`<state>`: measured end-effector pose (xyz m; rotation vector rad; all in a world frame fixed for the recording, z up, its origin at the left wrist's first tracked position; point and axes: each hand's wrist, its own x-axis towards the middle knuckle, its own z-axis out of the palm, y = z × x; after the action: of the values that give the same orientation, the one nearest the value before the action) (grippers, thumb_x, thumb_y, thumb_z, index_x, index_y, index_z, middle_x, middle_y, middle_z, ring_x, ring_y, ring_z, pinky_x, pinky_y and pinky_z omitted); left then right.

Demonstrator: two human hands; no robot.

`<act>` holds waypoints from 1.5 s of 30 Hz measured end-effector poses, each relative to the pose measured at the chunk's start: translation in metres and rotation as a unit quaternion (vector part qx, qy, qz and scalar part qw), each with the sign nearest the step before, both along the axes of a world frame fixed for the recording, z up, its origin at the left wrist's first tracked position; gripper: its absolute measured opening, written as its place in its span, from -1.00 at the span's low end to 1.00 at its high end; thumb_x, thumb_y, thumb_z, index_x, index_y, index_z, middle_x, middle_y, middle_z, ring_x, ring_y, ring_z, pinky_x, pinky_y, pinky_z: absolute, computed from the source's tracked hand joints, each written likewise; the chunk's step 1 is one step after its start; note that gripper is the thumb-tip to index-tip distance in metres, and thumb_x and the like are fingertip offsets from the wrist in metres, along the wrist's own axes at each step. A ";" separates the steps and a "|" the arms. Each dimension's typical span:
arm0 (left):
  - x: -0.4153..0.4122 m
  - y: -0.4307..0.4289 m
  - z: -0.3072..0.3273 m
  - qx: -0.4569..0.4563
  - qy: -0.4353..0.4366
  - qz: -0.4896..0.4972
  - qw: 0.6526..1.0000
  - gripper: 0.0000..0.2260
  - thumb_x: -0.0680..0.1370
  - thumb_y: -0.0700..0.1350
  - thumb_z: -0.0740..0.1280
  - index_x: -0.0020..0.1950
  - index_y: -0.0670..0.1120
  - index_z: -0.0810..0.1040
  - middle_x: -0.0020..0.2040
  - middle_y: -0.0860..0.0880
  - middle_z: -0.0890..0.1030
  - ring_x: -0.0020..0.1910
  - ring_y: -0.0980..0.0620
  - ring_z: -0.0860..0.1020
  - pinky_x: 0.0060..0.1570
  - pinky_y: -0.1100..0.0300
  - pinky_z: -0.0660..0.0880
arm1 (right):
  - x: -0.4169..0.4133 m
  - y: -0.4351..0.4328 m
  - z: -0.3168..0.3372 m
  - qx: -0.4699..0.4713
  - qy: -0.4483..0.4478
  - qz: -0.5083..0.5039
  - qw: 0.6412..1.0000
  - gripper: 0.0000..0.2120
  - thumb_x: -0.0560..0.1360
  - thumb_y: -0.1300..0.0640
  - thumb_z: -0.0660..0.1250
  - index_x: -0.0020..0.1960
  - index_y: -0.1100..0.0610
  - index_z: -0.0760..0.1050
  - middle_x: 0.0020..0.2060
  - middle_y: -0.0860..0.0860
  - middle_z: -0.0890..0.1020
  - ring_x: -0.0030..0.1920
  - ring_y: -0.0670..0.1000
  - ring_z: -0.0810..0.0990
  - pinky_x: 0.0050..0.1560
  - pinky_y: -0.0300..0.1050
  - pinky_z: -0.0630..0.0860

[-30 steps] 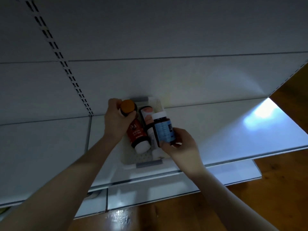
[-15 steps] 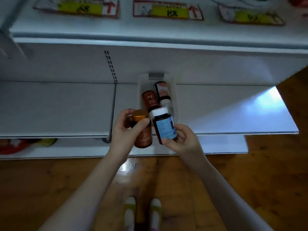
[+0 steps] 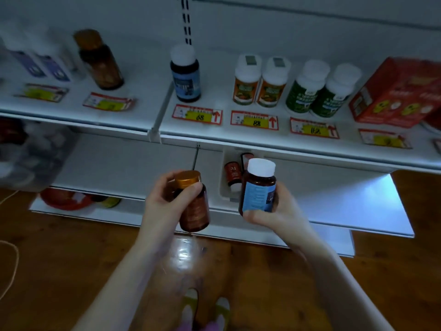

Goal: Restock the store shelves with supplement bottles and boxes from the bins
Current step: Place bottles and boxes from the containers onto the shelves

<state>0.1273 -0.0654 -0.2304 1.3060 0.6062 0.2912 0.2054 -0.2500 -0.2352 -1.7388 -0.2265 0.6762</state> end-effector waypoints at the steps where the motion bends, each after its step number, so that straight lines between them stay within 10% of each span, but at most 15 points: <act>1: -0.003 0.002 0.010 0.004 -0.005 0.004 1.000 -0.70 0.31 -0.12 0.40 0.01 0.07 0.51 -0.07 0.07 0.58 -0.07 0.12 0.57 -0.32 0.38 0.53 | 0.003 0.004 0.012 0.006 -0.007 0.003 1.000 -0.47 0.27 0.31 0.50 0.15 0.10 0.36 0.02 0.09 0.60 0.01 0.01 0.61 0.03 -0.05 0.58; 13: -0.041 0.032 0.086 0.040 -0.056 0.049 0.996 -0.65 0.27 -0.07 0.41 0.04 0.00 0.52 -0.12 0.04 0.60 -0.10 0.08 0.60 -0.22 0.20 0.54 | 0.010 0.069 0.099 0.197 0.091 -0.005 0.976 -0.64 0.34 -0.09 0.34 0.04 0.09 0.44 -0.14 0.05 0.56 -0.03 0.07 0.54 0.05 0.05 0.51; 21: -0.029 0.068 0.103 0.008 -0.088 0.018 0.996 -0.60 0.24 -0.06 0.42 0.06 -0.04 0.52 -0.19 0.07 0.63 -0.16 0.12 0.61 -0.28 0.26 0.53 | 0.025 0.107 0.133 0.072 -0.080 -0.030 0.994 -0.60 0.39 0.08 0.42 0.18 0.05 0.41 -0.07 -0.03 0.54 -0.07 -0.05 0.56 -0.08 -0.12 0.51; 28: -0.005 0.107 0.112 0.001 -0.106 -0.046 0.993 -0.56 0.25 -0.06 0.42 0.11 -0.07 0.53 -0.18 0.05 0.64 -0.17 0.13 0.62 -0.28 0.32 0.52 | 0.030 0.140 0.154 0.134 -0.003 -0.109 0.985 -0.73 0.53 -0.14 0.15 0.08 0.01 0.42 -0.17 0.04 0.56 -0.28 -0.03 0.59 -0.40 -0.15 0.52; 45: 0.026 0.135 0.109 -0.025 -0.098 -0.133 0.986 -0.61 0.23 -0.06 0.43 0.04 -0.02 0.54 -0.14 0.02 0.65 -0.15 0.11 0.63 -0.33 0.35 0.50 | 0.061 0.134 0.157 -0.085 -0.201 -0.130 0.967 -0.81 0.42 -0.06 0.38 0.00 -0.07 0.50 -0.07 0.08 0.61 -0.06 -0.02 0.61 -0.08 -0.09 0.60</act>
<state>0.1529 0.0698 -0.1218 1.2747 0.2664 0.1808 0.2665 -0.1162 -0.0777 -2.0180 -0.2180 0.1482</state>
